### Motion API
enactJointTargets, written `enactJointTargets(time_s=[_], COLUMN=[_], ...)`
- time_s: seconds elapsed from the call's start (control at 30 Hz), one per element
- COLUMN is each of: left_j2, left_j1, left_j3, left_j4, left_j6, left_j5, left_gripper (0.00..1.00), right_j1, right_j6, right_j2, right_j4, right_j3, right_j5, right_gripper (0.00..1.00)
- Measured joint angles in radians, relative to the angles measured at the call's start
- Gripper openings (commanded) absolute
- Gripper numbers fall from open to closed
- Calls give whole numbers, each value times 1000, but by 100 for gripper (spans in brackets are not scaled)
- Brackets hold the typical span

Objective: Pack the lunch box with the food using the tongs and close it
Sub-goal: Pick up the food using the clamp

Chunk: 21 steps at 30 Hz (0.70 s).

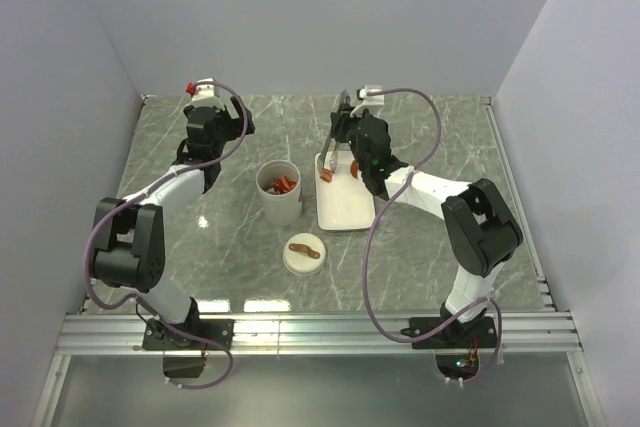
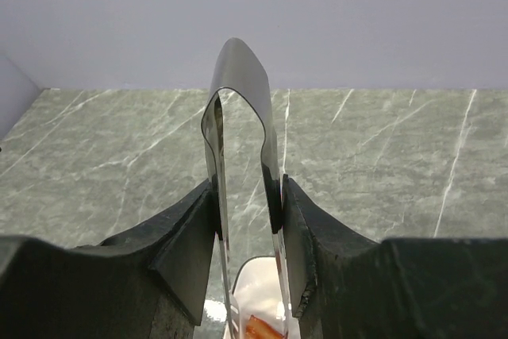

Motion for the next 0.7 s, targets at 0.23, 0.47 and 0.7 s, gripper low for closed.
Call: enactJointTargets(time_s=[0.23,0.47,0.7], left_j2=[0,0,0], left_j1=[0,0,0], left_j3=[0,0,0], left_j4=[0,0,0], left_j6=[0,0,0], left_j5=[0,0,0], left_gripper=[99,99,99], right_j1=[-1,3,33], right_j6=[16,12,-11], right_j2=[-1,-28,-30], right_j4=[-16,-59,-78], right_j3=[0,-8,-2], right_j5=[-4,-2,25], right_gripper=[45,46,40])
